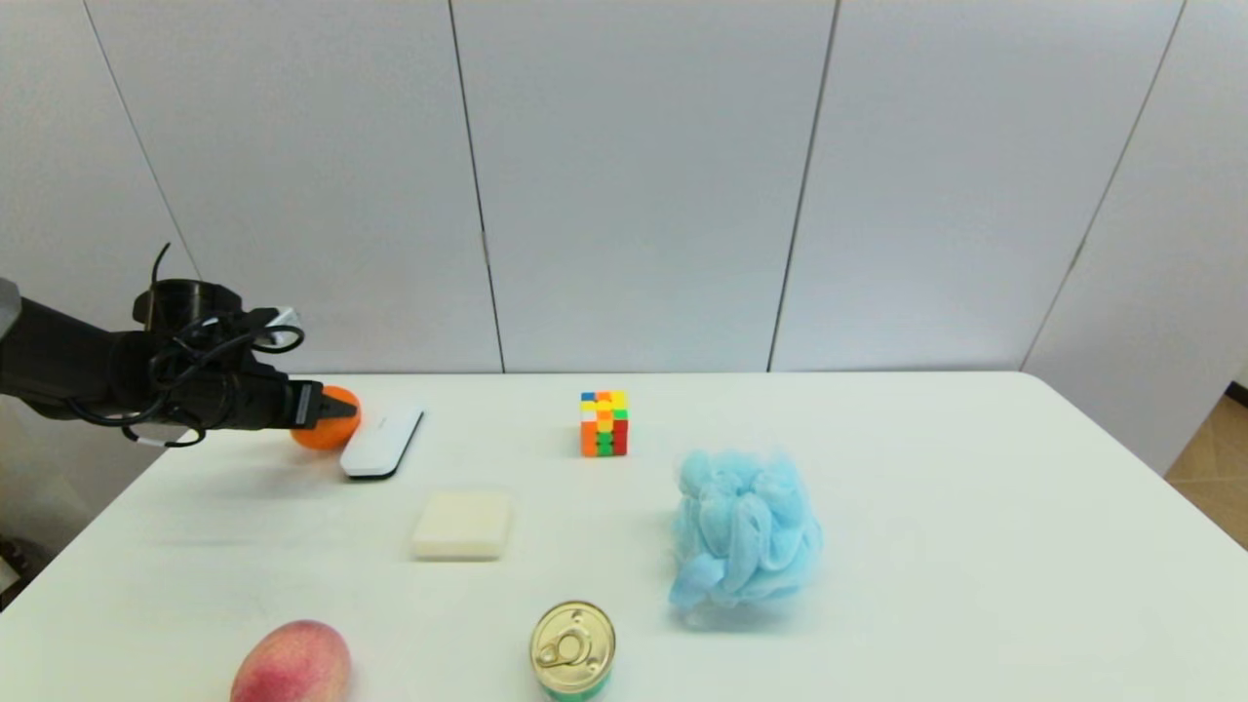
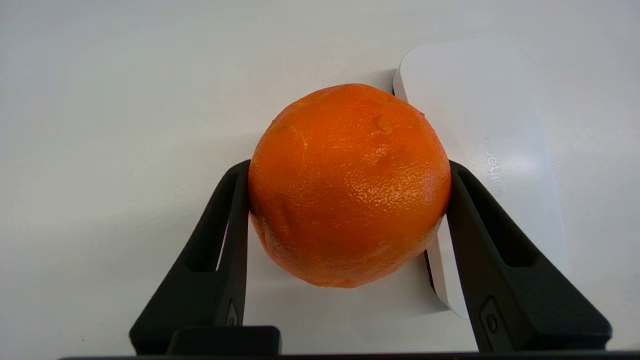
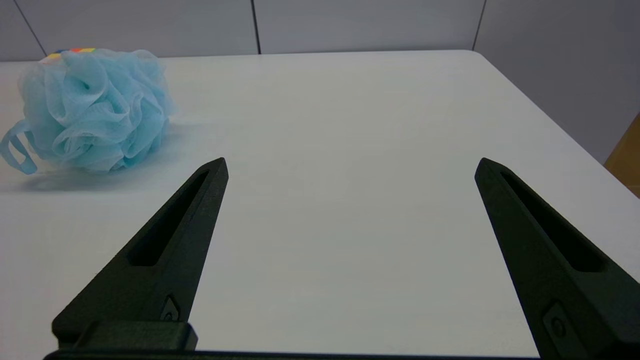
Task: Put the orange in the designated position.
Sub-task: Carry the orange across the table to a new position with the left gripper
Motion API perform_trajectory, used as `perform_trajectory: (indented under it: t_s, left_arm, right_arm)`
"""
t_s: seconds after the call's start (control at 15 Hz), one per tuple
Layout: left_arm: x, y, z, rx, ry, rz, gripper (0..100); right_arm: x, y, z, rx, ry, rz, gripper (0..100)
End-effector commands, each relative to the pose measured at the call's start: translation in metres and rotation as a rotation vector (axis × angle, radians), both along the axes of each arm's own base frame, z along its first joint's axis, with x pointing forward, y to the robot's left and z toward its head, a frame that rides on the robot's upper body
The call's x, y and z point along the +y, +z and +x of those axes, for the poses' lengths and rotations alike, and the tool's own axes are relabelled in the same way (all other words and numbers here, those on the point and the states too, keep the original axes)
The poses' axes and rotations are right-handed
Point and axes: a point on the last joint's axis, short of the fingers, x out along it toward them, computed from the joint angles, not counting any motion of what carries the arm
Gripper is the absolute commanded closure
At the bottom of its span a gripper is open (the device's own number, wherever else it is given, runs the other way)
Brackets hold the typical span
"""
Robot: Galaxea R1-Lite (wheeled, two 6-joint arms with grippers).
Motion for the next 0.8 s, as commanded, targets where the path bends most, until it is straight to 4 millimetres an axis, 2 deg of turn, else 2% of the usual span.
perform_trajectory:
  t_s: [0.07,0.27,0.8]
  left_arm:
    - [0.0040,0.0041,-0.0021,-0.012,0.011,0.004,100]
    - [0.0106,0.0041,-0.0033,-0.012,0.029,0.007,100]
    - [0.0125,-0.0008,-0.0028,0.000,0.032,0.004,100]
  right_arm:
    - [0.0000,0.0001,0.0000,-0.001,0.000,0.000,0]
    - [0.0000,0.0001,0.0000,-0.001,0.000,0.000,0]
    - [0.0000,0.0001,0.0000,-0.001,-0.001,0.000,0]
